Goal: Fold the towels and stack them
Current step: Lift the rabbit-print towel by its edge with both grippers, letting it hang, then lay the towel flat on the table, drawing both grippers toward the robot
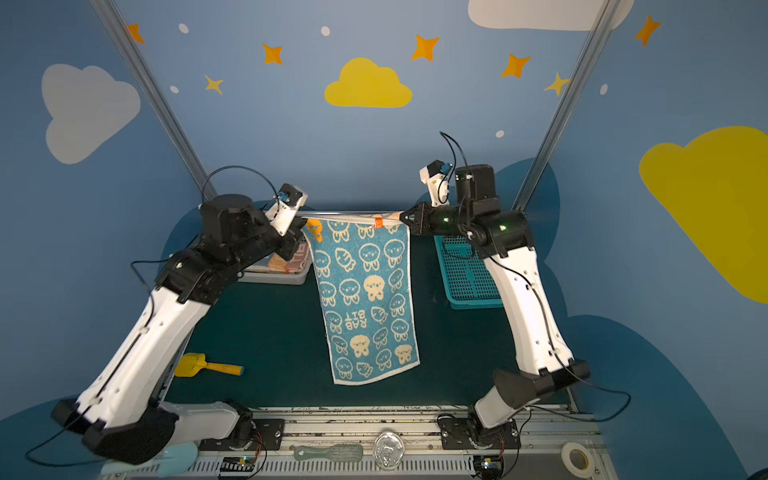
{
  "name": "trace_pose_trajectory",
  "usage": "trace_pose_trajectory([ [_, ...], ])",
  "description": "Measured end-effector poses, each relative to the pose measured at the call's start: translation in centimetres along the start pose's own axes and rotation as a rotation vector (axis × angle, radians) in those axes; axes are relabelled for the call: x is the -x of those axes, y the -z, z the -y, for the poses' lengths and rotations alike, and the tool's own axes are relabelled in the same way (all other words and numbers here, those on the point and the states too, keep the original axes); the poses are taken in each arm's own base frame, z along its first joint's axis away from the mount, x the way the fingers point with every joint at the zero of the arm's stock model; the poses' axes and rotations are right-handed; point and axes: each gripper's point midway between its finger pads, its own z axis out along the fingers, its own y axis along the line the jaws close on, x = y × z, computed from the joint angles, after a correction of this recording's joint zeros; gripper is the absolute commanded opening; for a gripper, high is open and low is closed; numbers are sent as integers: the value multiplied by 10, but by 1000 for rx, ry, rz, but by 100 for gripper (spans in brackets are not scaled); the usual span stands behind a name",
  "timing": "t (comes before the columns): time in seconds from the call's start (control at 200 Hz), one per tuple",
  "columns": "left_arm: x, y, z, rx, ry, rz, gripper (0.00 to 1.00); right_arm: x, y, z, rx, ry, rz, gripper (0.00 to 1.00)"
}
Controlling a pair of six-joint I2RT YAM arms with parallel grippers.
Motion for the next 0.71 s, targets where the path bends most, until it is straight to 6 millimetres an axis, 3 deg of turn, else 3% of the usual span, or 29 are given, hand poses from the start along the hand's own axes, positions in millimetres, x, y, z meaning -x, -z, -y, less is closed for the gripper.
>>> trace_pose_trajectory([
  [0.21,-70,-127,-5,-12,4,-200,3,-18,-97,97,-105,-160,-153,0],
  [0.38,-124,-202,3,-33,5,-314,3,-30,-151,158,-136,-246,-223,0],
  [0.501,-152,-229,10,-44,9,-364,3,-38,-172,185,-142,-286,-258,0],
  [0.706,-176,-239,25,-59,23,-392,3,-71,-185,205,-148,-357,-346,0],
])
